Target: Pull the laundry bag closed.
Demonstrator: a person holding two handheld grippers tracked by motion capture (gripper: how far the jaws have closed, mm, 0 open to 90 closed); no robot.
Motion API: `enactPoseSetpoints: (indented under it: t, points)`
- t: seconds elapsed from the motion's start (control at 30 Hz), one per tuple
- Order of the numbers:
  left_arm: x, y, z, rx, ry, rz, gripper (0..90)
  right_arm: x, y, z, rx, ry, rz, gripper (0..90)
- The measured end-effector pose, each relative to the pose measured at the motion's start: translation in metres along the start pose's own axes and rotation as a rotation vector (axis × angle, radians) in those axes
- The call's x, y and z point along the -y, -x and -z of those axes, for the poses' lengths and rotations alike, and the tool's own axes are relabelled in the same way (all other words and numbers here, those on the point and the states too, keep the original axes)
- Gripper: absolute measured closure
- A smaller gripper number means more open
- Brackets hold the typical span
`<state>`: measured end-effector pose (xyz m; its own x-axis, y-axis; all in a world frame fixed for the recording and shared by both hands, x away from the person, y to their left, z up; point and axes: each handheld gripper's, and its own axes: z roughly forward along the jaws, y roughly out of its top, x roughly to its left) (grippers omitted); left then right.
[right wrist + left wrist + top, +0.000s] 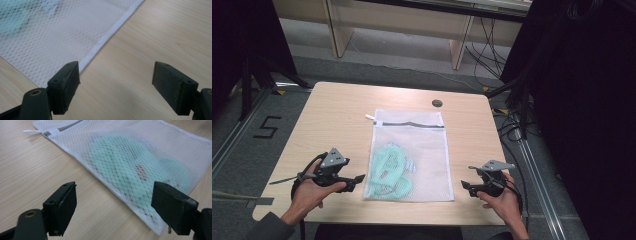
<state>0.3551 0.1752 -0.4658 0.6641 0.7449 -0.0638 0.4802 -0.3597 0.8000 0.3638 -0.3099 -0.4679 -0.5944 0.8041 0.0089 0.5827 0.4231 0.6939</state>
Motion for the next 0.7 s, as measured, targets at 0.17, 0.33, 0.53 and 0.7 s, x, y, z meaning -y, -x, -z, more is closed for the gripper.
enactPoseSetpoints:
  t: [0.17,0.33,0.53,0.7]
  points:
    - [0.0005,-0.0006,-0.0003,-0.004,-0.001,-0.012,19.7,-0.0006,-0.0001,0.0003,-0.002,0.0,0.008,23.0]
    - [0.0009,0.0008,-0.0013,0.005,-0.003,-0.001,19.4,-0.0008,0.002,-0.0002,0.002,-0.001,0.027,22.9]
    - [0.0007,0.0033,-0.004,0.049,0.012,0.03,18.8,-0.0015,0.0019,-0.0017,0.006,0.03,0.027,21.7]
    - [-0.0013,0.0078,-0.0084,0.065,0.015,0.009,17.2,-0.0076,-0.002,-0.0021,-0.018,0.042,0.06,24.4]
